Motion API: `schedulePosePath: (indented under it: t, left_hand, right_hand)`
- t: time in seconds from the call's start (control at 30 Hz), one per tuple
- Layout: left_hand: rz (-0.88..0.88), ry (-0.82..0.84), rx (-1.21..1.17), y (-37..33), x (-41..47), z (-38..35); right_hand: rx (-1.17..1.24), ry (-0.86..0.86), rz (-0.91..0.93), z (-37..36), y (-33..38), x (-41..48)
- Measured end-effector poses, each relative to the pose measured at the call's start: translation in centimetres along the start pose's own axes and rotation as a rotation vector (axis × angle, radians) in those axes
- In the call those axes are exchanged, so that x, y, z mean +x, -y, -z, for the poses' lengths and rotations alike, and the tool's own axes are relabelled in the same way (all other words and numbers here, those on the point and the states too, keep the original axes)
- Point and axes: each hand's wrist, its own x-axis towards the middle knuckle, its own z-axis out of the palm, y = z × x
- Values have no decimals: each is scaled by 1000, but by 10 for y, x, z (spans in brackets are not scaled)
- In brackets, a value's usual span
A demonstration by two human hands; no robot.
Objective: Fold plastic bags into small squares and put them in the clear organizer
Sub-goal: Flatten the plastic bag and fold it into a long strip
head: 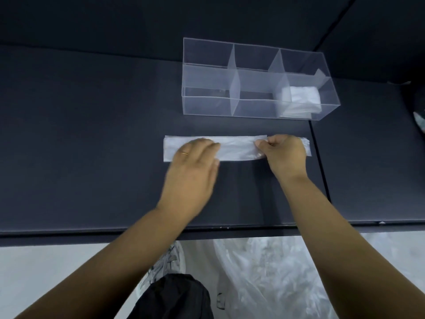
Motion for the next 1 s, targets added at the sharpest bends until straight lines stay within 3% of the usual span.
schedulePosePath:
  t: [0.1,0.2,0.27,0.33,0.37,0.4,0.47,0.53,0.73,1.0]
  left_hand:
    - [53,330,174,-2,-3,-19]
    - [90,394,317,11,-5,-29]
    - [98,401,330,12,-5,-29]
    - [98,402,350,12,-4,-30]
    - [102,398,354,12,-4,-31]
    - [105,401,353,13,-4,-32]
    - [100,413,350,14,-5,-33]
    - [95,396,345,16,-8,-33]
    - [114,372,389,18,-14,-29]
    - [123,376,400,18,-14,-29]
  right_hand:
    - [-24,2,6,0,0,0]
    - [-23,30,-28,-1,4,-1]
    - [-80,-56,-22,-1,10,-7]
    - [-195,-251,230,-5,17,-21]
    - [-192,-268,412,-9,22,-31]
    - [-165,-173,560,-16,26,-41]
    - [-187,174,704,-31,26,-57]
    - [-366,348,710,-38,13,-60]
    - [-651,282,569,11,-41,-16]
    - [-286,81,414,62,-63,33]
